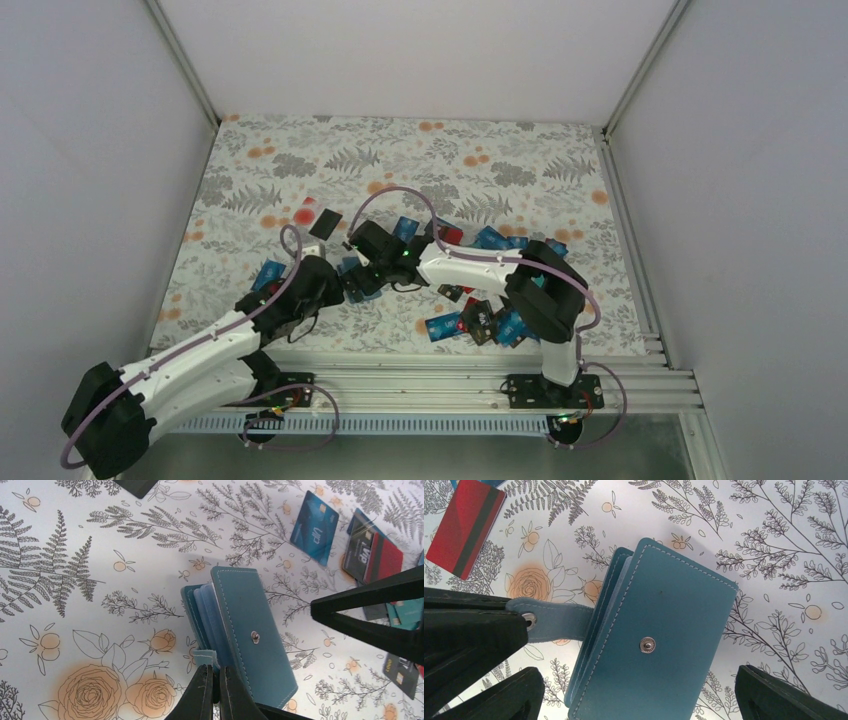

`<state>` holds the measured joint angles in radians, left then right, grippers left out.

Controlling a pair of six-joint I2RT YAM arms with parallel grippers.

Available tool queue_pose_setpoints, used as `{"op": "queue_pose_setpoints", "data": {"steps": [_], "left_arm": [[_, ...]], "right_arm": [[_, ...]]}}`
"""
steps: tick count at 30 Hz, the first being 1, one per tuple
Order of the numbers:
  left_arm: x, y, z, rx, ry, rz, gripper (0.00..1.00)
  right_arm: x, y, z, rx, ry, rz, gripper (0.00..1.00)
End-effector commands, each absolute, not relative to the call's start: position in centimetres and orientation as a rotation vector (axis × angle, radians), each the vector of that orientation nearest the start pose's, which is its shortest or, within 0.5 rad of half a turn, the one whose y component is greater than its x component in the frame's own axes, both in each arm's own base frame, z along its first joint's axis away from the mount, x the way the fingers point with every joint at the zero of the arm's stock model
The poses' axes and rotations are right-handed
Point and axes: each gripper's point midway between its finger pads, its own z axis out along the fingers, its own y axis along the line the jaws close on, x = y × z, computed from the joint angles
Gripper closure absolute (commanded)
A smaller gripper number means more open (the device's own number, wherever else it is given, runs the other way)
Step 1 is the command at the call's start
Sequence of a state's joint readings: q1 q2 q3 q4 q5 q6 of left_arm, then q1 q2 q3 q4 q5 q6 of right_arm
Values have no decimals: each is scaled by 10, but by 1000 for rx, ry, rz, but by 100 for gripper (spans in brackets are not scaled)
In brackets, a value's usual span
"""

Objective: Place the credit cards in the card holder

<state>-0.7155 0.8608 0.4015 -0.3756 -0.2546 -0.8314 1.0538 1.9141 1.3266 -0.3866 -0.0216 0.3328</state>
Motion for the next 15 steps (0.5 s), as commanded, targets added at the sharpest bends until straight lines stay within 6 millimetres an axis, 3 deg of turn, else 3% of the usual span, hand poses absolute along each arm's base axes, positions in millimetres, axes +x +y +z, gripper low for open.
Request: {"op": "queue_pose_setpoints", "data": {"steps": [1, 5, 15], "left_arm": [[223, -133, 88, -283, 2364, -455, 98], [222, -134, 90, -280, 2359, -462, 98], [223, -132, 92, -280, 2360, -447, 98]], "right_arm": [[234, 430, 66, -884, 2501, 535, 4], [236, 428, 58, -861, 2527, 501, 4], [250, 416, 60, -783, 2528, 389, 7]]}}
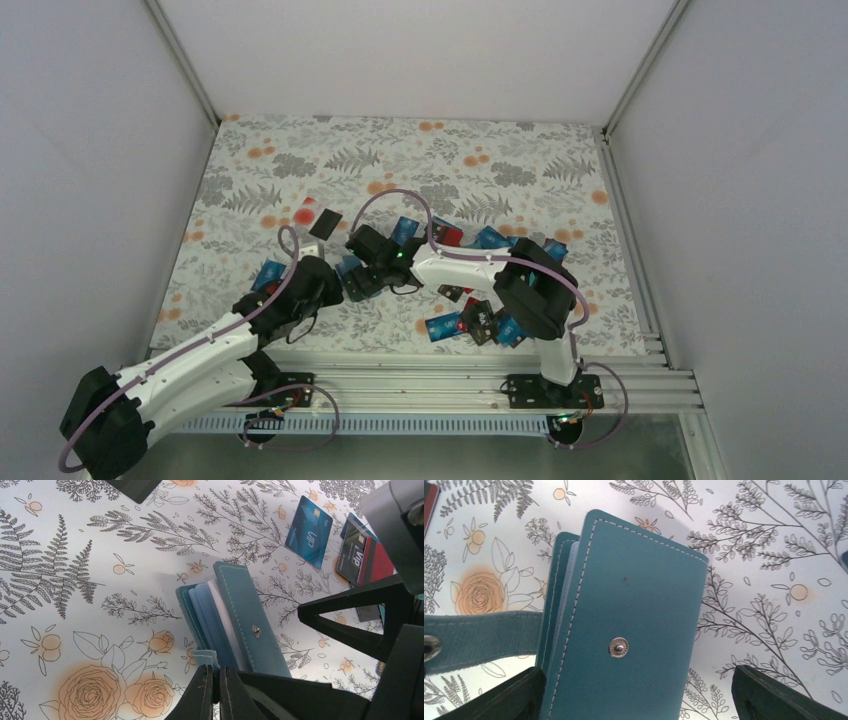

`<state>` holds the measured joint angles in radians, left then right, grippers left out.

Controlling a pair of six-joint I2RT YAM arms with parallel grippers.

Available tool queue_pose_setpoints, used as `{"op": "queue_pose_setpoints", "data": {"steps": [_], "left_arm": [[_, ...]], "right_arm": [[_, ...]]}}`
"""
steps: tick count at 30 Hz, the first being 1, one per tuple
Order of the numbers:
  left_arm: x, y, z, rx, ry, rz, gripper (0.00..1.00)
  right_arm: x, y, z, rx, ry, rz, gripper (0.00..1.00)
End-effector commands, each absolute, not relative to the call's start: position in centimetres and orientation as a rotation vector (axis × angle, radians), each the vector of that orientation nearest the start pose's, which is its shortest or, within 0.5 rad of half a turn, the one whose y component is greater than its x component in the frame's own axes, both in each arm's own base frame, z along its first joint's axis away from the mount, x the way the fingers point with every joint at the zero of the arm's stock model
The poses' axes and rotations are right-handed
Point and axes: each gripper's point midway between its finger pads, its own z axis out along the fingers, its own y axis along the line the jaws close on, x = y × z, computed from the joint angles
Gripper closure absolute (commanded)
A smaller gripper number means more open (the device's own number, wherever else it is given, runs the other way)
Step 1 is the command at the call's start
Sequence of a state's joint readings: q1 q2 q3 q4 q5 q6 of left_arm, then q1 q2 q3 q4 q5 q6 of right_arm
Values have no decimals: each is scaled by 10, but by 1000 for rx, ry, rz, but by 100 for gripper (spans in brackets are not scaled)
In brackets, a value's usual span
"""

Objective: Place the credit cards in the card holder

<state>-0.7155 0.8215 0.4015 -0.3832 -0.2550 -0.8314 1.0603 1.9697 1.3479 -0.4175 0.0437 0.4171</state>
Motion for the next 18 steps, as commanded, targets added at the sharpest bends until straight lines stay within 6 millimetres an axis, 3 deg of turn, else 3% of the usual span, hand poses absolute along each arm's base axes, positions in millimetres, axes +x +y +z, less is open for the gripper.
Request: {"op": "queue_pose_setpoints", "data": {"steps": [1, 8, 10, 18], "left_arm": [[222, -132, 91, -278, 2365, -443, 98], [222, -129, 92, -286, 2365, -425, 98], [221, -128, 92, -285, 2367, -420, 98], [222, -128, 89, -283, 2377, -410, 98]], "right_arm": [[252, 414, 61, -770, 2526, 374, 8], [268, 397, 67, -709, 2524, 323, 9], [272, 392, 71, -693, 2519, 326, 13], [286, 389, 87, -670, 2488, 369, 15]]}}
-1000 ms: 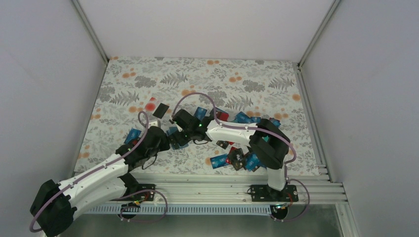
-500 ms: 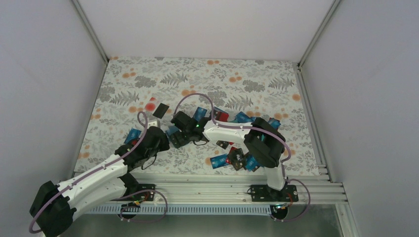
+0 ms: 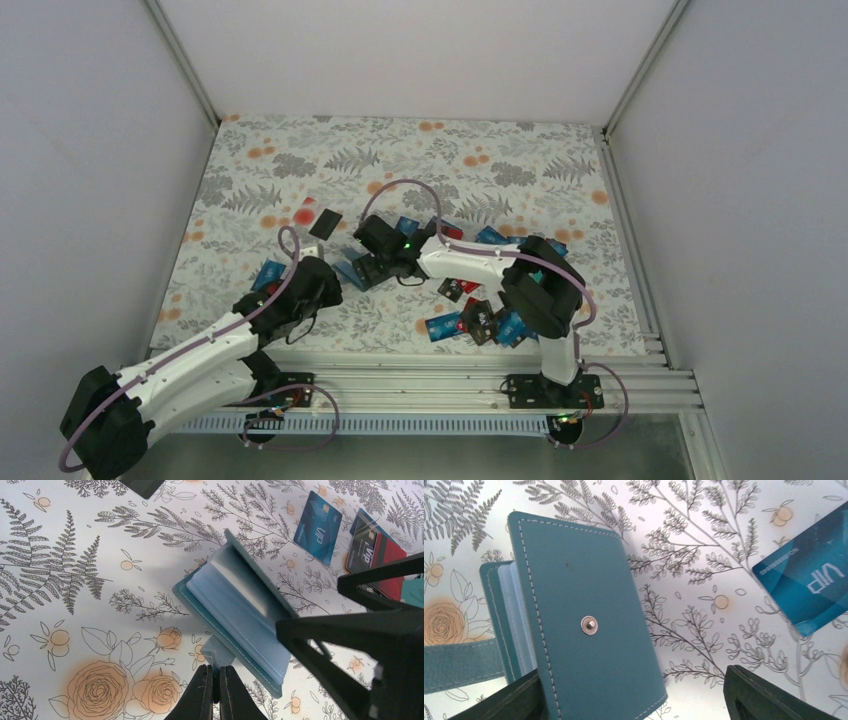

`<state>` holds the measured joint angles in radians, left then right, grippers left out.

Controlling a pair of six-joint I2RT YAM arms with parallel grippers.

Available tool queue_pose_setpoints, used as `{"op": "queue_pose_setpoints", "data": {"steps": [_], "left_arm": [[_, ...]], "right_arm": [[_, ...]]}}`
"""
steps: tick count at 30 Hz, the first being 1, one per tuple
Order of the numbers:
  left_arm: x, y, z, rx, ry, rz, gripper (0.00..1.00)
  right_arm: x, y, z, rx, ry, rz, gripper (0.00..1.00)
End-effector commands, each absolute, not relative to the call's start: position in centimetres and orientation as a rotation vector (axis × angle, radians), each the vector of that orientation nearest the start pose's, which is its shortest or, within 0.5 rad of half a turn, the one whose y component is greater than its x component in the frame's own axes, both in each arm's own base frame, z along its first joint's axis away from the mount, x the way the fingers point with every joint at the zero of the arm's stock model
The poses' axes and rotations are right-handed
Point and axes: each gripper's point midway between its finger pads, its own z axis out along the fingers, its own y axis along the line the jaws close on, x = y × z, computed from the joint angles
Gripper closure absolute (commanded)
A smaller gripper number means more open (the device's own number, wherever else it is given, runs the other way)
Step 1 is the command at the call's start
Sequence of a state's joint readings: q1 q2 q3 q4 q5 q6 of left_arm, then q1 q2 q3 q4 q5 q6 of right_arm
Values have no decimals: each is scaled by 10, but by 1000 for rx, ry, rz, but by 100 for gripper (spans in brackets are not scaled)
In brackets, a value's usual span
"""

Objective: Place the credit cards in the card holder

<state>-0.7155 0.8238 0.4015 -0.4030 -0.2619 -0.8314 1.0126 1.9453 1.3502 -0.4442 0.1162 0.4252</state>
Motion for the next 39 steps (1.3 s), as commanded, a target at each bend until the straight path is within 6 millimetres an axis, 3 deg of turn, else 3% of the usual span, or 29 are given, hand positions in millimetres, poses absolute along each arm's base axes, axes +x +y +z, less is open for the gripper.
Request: {"op": "queue_pose_setpoints", "data": {"steps": [1, 8, 21, 26, 32, 39], "left_arm": [[221, -128, 89, -282, 2378, -410, 98], [222, -129, 88, -283, 2384, -405, 98], [224, -125, 89, -272, 2393, -350, 98], [230, -122, 93, -257, 2386, -296, 98], [236, -115, 90, -272, 2404, -200, 98], [232, -90, 54, -440, 2522, -51, 97]], "right_arm": [[288, 389, 89, -667, 2486, 368, 15], [307, 374, 82, -624, 2496, 339, 23], [316, 362, 59, -616, 2559, 414, 72], [307, 348, 43, -603, 2610, 447, 89], [287, 323, 24, -543, 2694, 445, 95], [261, 296, 20, -392, 2770, 448, 94]]}}
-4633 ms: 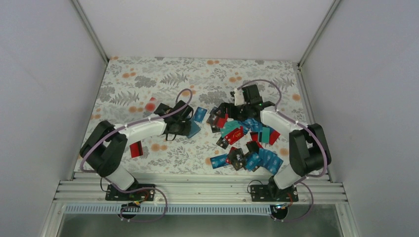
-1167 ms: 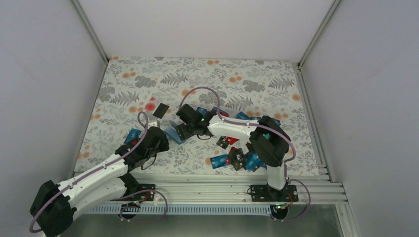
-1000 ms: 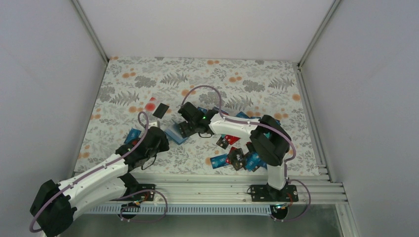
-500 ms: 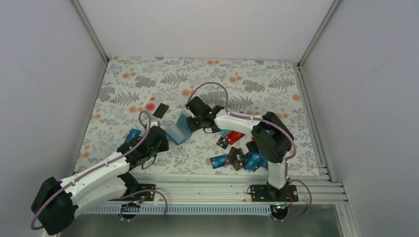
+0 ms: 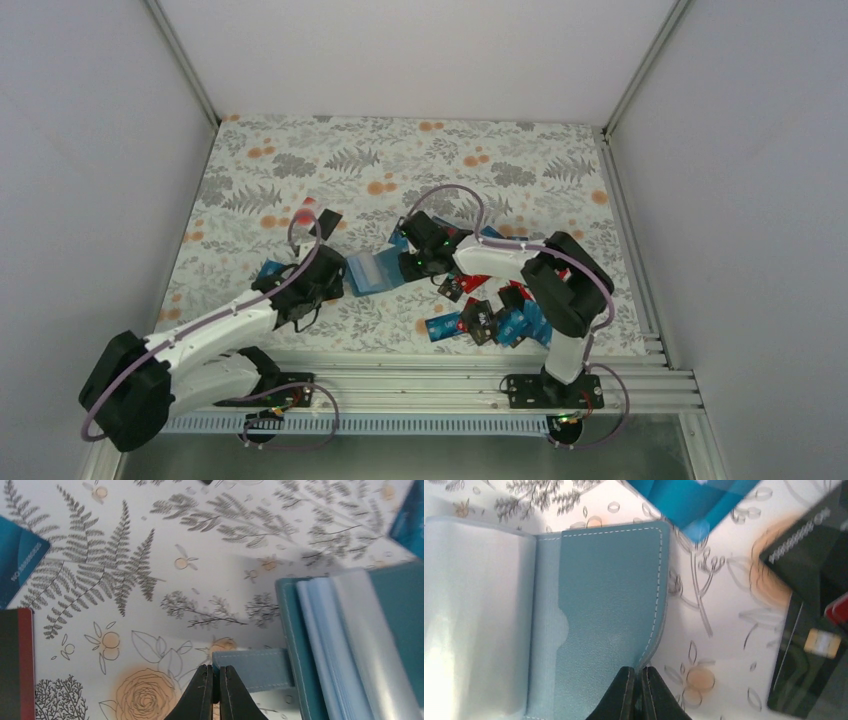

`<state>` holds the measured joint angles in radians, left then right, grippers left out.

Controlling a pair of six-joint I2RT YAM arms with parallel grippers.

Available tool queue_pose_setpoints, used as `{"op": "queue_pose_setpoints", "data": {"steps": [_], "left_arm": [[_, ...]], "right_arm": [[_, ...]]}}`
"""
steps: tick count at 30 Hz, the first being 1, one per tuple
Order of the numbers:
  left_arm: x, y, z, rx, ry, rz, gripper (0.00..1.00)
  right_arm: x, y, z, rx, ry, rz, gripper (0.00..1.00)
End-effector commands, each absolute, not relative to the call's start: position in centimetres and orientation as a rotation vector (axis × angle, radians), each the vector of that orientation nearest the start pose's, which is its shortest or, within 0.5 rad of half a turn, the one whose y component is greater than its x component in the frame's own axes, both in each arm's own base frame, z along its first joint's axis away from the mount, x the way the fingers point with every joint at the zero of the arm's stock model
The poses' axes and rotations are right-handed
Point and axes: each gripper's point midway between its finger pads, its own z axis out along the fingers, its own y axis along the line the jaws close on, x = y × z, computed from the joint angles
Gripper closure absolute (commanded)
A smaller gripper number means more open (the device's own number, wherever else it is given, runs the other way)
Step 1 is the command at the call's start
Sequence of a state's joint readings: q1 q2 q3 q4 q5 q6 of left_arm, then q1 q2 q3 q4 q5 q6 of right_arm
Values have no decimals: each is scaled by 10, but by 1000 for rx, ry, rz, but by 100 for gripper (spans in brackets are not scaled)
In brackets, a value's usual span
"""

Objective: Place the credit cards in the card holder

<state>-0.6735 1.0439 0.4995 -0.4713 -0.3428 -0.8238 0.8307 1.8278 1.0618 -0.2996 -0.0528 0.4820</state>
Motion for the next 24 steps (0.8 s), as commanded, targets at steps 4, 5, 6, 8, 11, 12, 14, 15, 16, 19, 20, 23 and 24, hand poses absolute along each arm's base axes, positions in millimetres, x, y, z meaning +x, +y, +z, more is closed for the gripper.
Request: {"op": "queue_pose_setpoints", "data": {"steps": [4, 5, 6, 8, 11, 12, 14, 15, 16, 19, 20, 23, 24], "left_arm": [[236, -92, 43, -482, 2553, -68, 96], [239, -95, 45, -475, 2548, -87, 96], [242, -100, 48, -460, 2542, -115, 95], [249, -111, 57, -410, 2521, -179, 91], [255, -119, 70, -359, 2499, -220, 78], [256, -122, 75, -343, 2491, -230, 74], [257, -125, 83, -314, 2479, -246, 70], [257, -128, 87, -295, 2474, -264, 69], [257, -132, 90, -272, 2474, -286, 68], [255, -142, 92, -220, 2487, -329, 67], [255, -144, 91, -217, 2492, -332, 65], [252, -149, 87, -202, 2498, -358, 62], [252, -153, 86, -191, 2496, -380, 61]], "right_arm": [[250, 286, 15, -325, 2804, 456, 95], [248, 285, 13, -315, 2811, 458, 95], [246, 283, 10, -305, 2817, 458, 95], [244, 281, 6, -296, 2825, 457, 94], [244, 281, 3, -297, 2828, 455, 93], [243, 281, 2, -298, 2829, 458, 92], [243, 282, 3, -301, 2827, 469, 88], [243, 283, 4, -303, 2827, 476, 85], [243, 283, 5, -303, 2824, 480, 82], [243, 283, 9, -300, 2818, 481, 72], [244, 283, 11, -301, 2815, 478, 69], [246, 283, 18, -311, 2797, 473, 61], [248, 284, 21, -318, 2790, 478, 59]]}}
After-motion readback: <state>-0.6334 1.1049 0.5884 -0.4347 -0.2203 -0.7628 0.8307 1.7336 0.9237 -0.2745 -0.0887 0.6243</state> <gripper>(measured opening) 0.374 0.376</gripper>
